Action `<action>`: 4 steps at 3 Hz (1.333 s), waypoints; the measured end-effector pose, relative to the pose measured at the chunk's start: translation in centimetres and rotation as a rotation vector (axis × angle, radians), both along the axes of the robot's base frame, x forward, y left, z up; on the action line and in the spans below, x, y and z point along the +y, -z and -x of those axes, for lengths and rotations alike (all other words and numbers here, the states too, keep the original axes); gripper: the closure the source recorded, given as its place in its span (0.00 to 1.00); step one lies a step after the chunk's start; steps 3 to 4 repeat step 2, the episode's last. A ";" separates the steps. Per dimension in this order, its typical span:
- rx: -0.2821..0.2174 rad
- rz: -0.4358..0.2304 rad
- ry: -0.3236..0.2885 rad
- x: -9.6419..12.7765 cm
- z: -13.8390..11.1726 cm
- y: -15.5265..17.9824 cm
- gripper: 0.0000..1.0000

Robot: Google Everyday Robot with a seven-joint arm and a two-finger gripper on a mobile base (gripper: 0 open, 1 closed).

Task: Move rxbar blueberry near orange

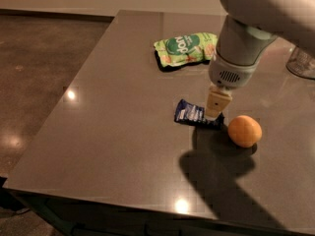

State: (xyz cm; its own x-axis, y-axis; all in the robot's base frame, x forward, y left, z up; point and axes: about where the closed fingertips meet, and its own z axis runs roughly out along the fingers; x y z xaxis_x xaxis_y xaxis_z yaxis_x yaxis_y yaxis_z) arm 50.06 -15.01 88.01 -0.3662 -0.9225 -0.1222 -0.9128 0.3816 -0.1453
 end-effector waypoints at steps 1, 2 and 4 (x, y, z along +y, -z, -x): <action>-0.004 -0.003 0.020 -0.8 -0.2 -0.3 0.00; -0.004 -0.003 0.021 -0.8 -0.2 -0.4 0.00; -0.004 -0.003 0.021 -0.8 -0.2 -0.4 0.00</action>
Offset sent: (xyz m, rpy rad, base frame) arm 0.0020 -0.0072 0.0032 0.0025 -0.0036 -0.0186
